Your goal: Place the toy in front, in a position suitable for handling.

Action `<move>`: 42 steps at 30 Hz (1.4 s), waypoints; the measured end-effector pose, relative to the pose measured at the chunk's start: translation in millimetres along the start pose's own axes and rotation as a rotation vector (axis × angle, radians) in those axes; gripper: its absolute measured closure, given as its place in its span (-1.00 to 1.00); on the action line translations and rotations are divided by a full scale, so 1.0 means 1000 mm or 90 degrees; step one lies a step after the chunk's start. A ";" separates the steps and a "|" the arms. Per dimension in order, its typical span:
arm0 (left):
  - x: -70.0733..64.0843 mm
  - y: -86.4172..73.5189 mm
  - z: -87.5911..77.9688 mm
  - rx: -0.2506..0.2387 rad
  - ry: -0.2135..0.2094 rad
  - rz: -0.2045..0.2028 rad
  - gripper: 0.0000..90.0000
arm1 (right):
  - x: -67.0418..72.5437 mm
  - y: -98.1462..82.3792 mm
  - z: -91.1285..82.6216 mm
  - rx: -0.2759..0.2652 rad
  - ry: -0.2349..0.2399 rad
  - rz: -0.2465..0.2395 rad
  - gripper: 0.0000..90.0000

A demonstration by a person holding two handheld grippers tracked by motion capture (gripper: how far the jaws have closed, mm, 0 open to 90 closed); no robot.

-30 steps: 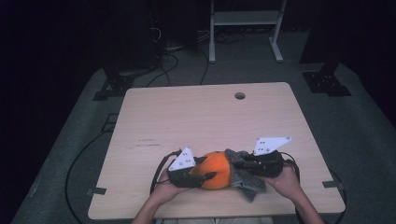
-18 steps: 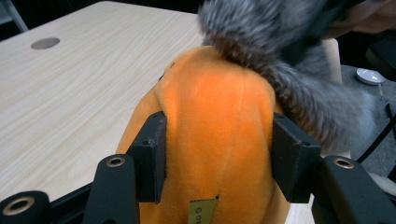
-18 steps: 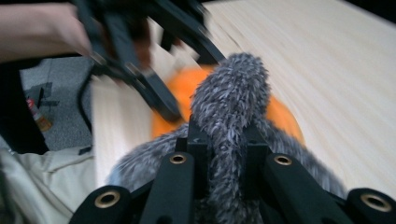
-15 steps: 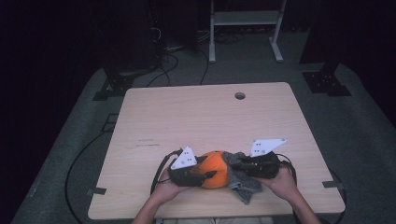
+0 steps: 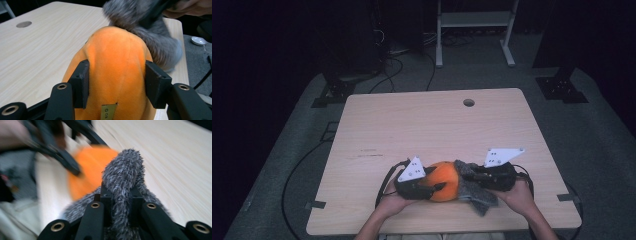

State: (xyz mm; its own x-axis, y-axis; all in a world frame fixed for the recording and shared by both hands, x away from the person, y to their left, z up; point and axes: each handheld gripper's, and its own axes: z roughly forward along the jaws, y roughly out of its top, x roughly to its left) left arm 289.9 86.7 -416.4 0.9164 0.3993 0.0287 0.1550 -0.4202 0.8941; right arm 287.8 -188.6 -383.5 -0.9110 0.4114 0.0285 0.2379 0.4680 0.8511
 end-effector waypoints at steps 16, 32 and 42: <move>0.003 -0.002 -0.005 0.008 -0.007 -0.008 0.00 | -0.012 -0.018 0.011 0.036 0.006 0.036 0.74; 0.007 -0.003 0.001 0.021 -0.053 -0.045 -0.39 | -0.012 -0.014 0.018 0.009 0.031 0.054 0.74; -0.001 -0.004 0.005 0.018 -0.032 -0.006 -0.39 | 0.005 0.000 0.024 0.006 0.037 0.001 0.74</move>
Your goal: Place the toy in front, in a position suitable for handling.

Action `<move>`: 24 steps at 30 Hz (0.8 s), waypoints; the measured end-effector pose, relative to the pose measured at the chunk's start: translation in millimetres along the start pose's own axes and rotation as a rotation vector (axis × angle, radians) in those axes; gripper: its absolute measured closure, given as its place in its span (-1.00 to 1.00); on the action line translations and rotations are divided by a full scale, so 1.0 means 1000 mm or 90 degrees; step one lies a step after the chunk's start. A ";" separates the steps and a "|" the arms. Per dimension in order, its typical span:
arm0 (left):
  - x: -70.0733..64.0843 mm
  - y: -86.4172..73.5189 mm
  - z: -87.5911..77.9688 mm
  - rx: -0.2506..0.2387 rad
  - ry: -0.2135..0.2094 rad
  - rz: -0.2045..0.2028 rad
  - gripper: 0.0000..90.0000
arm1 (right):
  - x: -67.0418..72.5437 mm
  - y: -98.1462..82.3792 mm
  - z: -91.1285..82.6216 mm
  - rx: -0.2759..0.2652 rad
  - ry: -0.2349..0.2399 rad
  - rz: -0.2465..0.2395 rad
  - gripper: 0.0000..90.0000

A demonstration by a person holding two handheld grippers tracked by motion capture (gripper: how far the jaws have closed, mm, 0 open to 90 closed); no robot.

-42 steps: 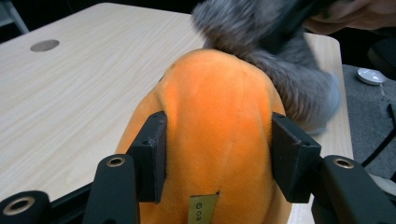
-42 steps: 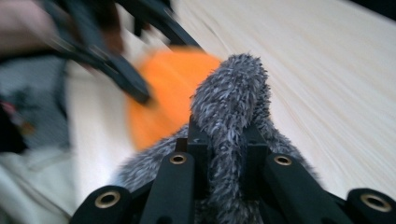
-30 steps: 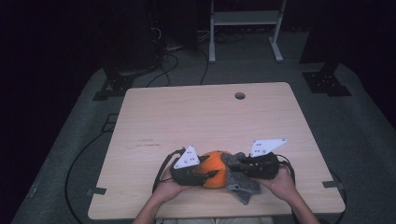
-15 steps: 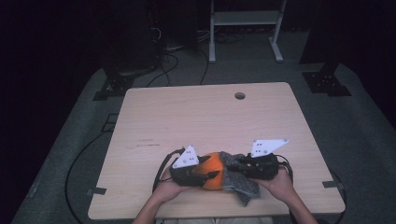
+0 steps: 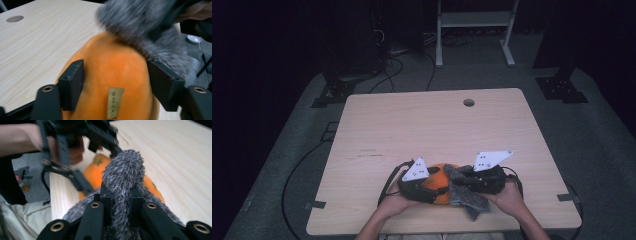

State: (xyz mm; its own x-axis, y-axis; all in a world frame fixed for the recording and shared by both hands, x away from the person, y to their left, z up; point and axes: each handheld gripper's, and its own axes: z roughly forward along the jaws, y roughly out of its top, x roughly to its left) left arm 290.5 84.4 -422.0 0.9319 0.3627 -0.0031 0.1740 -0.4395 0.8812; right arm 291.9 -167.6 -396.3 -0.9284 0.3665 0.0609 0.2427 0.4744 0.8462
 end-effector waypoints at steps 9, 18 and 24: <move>0.008 -0.008 0.000 0.009 0.014 -0.003 -0.31 | -0.016 -0.013 -0.005 0.010 -0.016 0.034 0.74; 0.004 -0.007 0.004 0.003 0.032 0.000 -0.17 | -0.007 -0.007 -0.015 -0.013 -0.019 0.031 0.74; 0.007 -0.011 -0.003 0.001 0.025 -0.009 -0.15 | -0.017 -0.016 -0.008 0.018 -0.036 0.040 0.74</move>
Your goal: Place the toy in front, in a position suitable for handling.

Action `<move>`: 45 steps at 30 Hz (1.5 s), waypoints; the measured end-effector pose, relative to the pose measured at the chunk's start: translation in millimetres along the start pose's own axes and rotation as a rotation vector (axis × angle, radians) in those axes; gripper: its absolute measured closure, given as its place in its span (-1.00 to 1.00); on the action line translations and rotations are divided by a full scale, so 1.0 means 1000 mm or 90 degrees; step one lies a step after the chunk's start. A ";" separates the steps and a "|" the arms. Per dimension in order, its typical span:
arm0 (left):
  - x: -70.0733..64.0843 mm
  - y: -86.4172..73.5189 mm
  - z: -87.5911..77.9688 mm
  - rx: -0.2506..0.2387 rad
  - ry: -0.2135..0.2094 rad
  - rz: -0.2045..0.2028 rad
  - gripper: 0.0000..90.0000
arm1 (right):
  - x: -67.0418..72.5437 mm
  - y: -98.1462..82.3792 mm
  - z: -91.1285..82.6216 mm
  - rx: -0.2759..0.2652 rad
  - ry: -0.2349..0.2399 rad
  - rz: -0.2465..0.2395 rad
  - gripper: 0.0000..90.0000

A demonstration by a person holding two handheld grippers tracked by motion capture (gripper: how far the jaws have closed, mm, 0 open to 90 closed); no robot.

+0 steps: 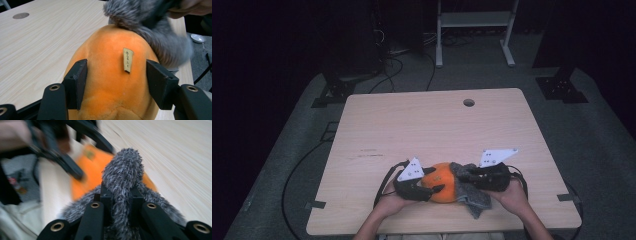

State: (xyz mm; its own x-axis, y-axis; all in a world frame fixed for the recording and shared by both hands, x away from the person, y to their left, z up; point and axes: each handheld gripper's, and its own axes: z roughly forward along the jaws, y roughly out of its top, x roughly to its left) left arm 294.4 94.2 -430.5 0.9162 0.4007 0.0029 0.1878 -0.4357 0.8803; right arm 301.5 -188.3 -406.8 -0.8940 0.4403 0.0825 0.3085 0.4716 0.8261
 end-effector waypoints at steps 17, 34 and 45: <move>0.004 -0.009 0.012 -0.022 -0.038 -0.002 -0.55 | 0.004 0.000 0.001 -0.001 -0.003 0.002 0.73; 0.007 0.002 -0.002 -0.041 -0.028 -0.050 -0.12 | 0.007 0.014 -0.002 -0.033 0.017 -0.004 0.73; 0.011 -0.005 0.005 -0.002 -0.061 -0.059 -0.74 | -0.009 -0.006 -0.003 -0.014 -0.005 0.054 0.73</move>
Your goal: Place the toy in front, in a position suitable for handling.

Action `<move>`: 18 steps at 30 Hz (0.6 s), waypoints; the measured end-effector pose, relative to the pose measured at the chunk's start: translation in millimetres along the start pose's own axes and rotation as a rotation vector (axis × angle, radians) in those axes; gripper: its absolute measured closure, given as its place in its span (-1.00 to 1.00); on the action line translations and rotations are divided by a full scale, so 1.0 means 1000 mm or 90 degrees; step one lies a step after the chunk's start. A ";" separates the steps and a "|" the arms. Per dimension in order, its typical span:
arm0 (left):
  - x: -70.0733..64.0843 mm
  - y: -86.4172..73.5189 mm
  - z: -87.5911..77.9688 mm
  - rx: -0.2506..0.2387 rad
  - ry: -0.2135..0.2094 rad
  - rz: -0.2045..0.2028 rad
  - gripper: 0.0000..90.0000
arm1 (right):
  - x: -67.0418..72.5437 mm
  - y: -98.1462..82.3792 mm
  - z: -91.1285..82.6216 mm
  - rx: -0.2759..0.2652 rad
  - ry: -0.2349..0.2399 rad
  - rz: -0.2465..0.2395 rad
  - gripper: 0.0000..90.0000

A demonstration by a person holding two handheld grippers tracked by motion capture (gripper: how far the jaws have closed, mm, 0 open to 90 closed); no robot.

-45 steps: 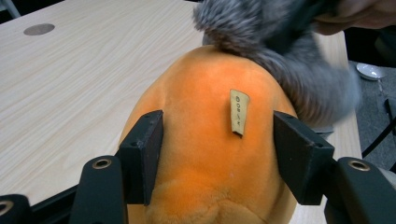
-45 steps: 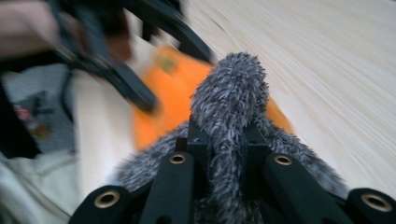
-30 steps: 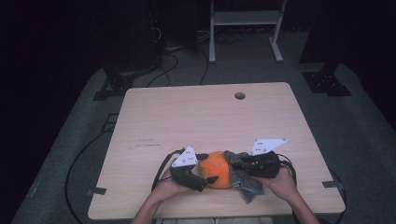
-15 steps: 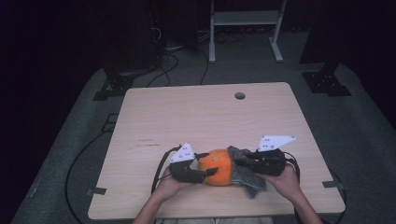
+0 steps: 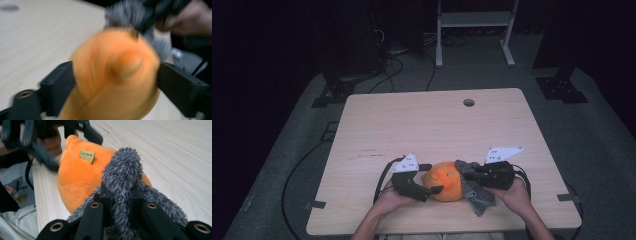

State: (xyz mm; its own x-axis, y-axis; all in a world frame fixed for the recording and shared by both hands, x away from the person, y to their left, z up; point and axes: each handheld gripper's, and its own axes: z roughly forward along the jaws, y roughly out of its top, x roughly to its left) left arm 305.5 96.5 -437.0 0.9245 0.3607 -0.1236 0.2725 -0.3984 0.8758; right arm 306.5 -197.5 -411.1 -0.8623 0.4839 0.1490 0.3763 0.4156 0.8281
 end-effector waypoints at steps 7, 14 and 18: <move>-0.004 -0.001 -0.001 -0.015 0.043 0.031 -0.26 | 0.018 0.019 -0.009 -0.048 0.033 -0.042 0.73; -0.008 0.010 -0.017 -0.057 0.048 0.022 -0.13 | 0.018 0.015 0.002 -0.008 0.017 -0.056 0.73; -0.010 0.012 -0.017 -0.034 0.071 0.039 -0.12 | 0.013 0.012 -0.002 -0.005 0.009 -0.037 0.73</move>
State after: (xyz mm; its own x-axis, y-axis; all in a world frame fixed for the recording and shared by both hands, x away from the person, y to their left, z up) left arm 294.8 102.2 -417.3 0.9027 0.4299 -0.0185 0.1990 -0.3790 0.9038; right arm 298.6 -187.6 -398.6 -0.8874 0.4481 0.1084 0.3229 0.4364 0.8398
